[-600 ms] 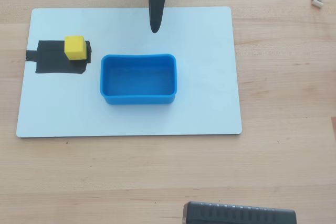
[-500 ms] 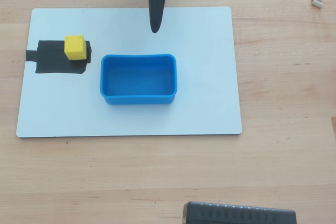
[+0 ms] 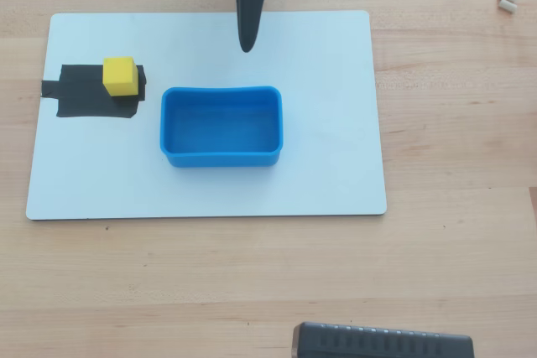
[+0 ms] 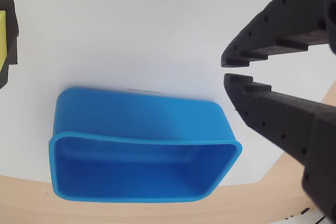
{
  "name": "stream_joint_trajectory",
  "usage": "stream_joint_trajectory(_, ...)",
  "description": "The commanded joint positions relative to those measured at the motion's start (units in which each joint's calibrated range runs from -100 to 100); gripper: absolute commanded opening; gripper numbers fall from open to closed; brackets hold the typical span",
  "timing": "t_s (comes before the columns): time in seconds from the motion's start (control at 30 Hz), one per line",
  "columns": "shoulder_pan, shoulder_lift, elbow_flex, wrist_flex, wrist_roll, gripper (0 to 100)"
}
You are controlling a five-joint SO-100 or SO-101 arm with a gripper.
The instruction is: Pick up yellow cube and drop it in the blue rectangular bin
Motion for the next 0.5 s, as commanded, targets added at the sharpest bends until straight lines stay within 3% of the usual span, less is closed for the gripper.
stream_joint_trajectory(0.0,0.7,-1.3,-4.3,1.8,0.6,0)
stream_joint_trajectory(0.23,2.3,11.8,-16.3,2.6,1.9,0)
stream_joint_trajectory(0.47,10.3,37.7,-36.0,3.1,5.7,0)
